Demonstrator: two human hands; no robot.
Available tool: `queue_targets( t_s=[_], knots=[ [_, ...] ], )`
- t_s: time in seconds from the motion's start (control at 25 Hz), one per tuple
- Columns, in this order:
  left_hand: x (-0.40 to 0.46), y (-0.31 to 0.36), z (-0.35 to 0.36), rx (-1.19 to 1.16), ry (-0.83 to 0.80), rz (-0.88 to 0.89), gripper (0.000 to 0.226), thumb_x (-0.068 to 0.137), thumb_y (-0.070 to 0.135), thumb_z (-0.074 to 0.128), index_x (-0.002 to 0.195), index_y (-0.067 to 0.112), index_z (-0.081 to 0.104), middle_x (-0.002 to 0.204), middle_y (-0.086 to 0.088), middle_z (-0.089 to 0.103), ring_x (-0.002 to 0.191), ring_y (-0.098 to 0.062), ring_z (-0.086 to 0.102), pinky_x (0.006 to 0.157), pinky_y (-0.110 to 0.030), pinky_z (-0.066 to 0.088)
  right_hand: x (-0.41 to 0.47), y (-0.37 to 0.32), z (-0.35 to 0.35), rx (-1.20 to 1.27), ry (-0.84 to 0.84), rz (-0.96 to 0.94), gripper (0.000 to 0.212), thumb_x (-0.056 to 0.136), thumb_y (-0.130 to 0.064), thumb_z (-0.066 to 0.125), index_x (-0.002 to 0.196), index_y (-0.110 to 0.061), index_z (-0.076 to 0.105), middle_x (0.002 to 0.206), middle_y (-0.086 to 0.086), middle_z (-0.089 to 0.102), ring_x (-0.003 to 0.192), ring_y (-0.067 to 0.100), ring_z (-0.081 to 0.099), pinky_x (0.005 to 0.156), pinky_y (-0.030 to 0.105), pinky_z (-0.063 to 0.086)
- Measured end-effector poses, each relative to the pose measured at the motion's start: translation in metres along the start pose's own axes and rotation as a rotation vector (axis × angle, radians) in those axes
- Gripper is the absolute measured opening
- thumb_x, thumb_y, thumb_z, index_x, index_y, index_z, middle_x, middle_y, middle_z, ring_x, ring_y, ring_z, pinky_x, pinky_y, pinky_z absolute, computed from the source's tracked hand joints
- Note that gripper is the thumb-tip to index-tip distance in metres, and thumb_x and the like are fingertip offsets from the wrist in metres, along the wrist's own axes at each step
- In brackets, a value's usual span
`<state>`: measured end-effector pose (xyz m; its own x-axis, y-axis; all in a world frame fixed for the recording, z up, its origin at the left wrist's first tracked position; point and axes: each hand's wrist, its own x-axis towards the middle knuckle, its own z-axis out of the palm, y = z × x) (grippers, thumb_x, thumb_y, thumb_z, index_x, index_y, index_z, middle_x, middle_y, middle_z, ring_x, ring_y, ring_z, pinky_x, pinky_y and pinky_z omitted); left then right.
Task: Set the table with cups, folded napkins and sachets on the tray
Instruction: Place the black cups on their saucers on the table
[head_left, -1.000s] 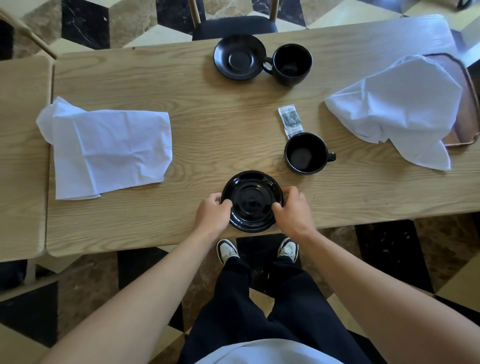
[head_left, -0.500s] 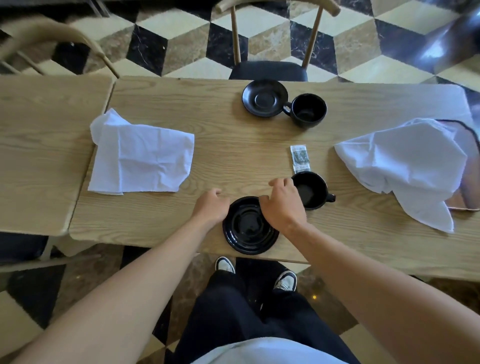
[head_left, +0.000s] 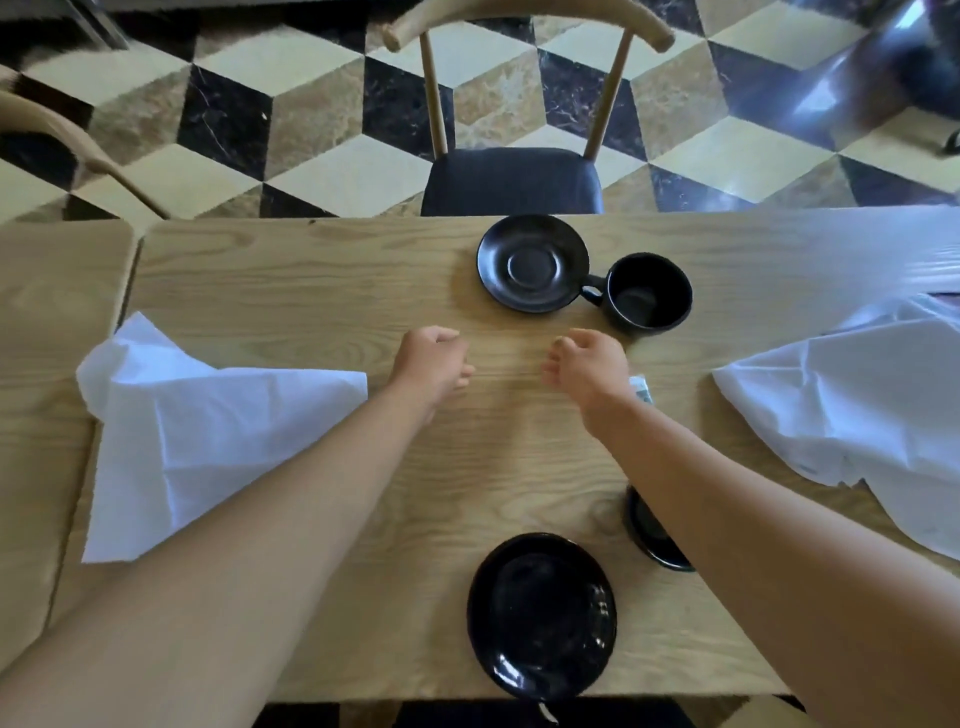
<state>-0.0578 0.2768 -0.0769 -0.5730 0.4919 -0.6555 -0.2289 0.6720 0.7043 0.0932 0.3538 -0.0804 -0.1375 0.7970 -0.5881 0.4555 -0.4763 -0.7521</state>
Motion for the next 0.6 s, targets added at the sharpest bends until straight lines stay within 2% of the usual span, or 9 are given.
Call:
queue_targets(
  t_s=[0.08, 0.2, 0.32, 0.44, 0.52, 0.6],
  knots=[
    [0.029, 0.009, 0.011, -0.059, -0.035, 0.005, 0.027, 0.096, 0.012, 0.06, 0.121, 0.001, 0.061, 0.097, -0.014, 0.065, 0.08, -0.027, 0.07, 0.081, -0.042, 0.061, 0.025, -0.001, 0.015, 0.194, 0.062, 0.049, 0.021, 0.098, -0.006, 0.048, 0.079, -0.007, 0.057, 0.077, 0.011, 0.06, 0.068, 0.024, 0.061, 0.065, 0.036, 0.056],
    [0.061, 0.019, 0.028, -0.099, -0.021, 0.022, 0.027, 0.098, 0.017, 0.063, 0.118, 0.001, 0.06, 0.1, -0.017, 0.067, 0.084, -0.031, 0.074, 0.08, -0.043, 0.064, 0.055, 0.003, 0.03, 0.294, 0.101, 0.069, 0.022, 0.1, -0.016, 0.054, 0.08, -0.011, 0.063, 0.078, 0.007, 0.075, 0.072, 0.024, 0.076, 0.075, 0.035, 0.062],
    [0.076, 0.026, 0.038, -0.158, 0.015, 0.024, 0.022, 0.098, 0.016, 0.064, 0.111, -0.003, 0.062, 0.099, -0.021, 0.069, 0.082, -0.033, 0.076, 0.077, -0.044, 0.064, 0.072, 0.01, 0.031, 0.363, 0.109, 0.062, 0.022, 0.101, -0.017, 0.055, 0.083, -0.009, 0.065, 0.077, 0.008, 0.077, 0.075, 0.023, 0.079, 0.071, 0.035, 0.063],
    [0.08, 0.027, 0.044, -0.132, 0.052, 0.047, 0.015, 0.096, 0.01, 0.066, 0.107, -0.001, 0.064, 0.088, -0.017, 0.072, 0.073, -0.028, 0.076, 0.069, -0.039, 0.065, 0.077, 0.013, 0.029, 0.413, 0.075, 0.055, 0.021, 0.103, -0.013, 0.054, 0.088, -0.005, 0.065, 0.075, 0.009, 0.076, 0.073, 0.024, 0.078, 0.064, 0.031, 0.06],
    [0.079, 0.027, 0.044, -0.121, 0.062, 0.057, 0.005, 0.095, 0.008, 0.066, 0.097, 0.003, 0.065, 0.082, -0.015, 0.072, 0.068, -0.025, 0.074, 0.063, -0.034, 0.063, 0.078, 0.013, 0.028, 0.382, 0.061, 0.045, 0.02, 0.103, -0.013, 0.054, 0.09, -0.004, 0.066, 0.077, 0.009, 0.077, 0.073, 0.023, 0.078, 0.064, 0.033, 0.061],
    [0.077, 0.028, 0.044, -0.135, 0.076, 0.053, 0.006, 0.095, 0.007, 0.066, 0.089, 0.007, 0.064, 0.081, -0.015, 0.072, 0.065, -0.023, 0.073, 0.058, -0.032, 0.062, 0.078, 0.012, 0.028, 0.359, 0.052, 0.046, 0.02, 0.103, -0.014, 0.054, 0.091, -0.005, 0.067, 0.078, 0.007, 0.077, 0.072, 0.021, 0.078, 0.066, 0.037, 0.062]
  ],
)
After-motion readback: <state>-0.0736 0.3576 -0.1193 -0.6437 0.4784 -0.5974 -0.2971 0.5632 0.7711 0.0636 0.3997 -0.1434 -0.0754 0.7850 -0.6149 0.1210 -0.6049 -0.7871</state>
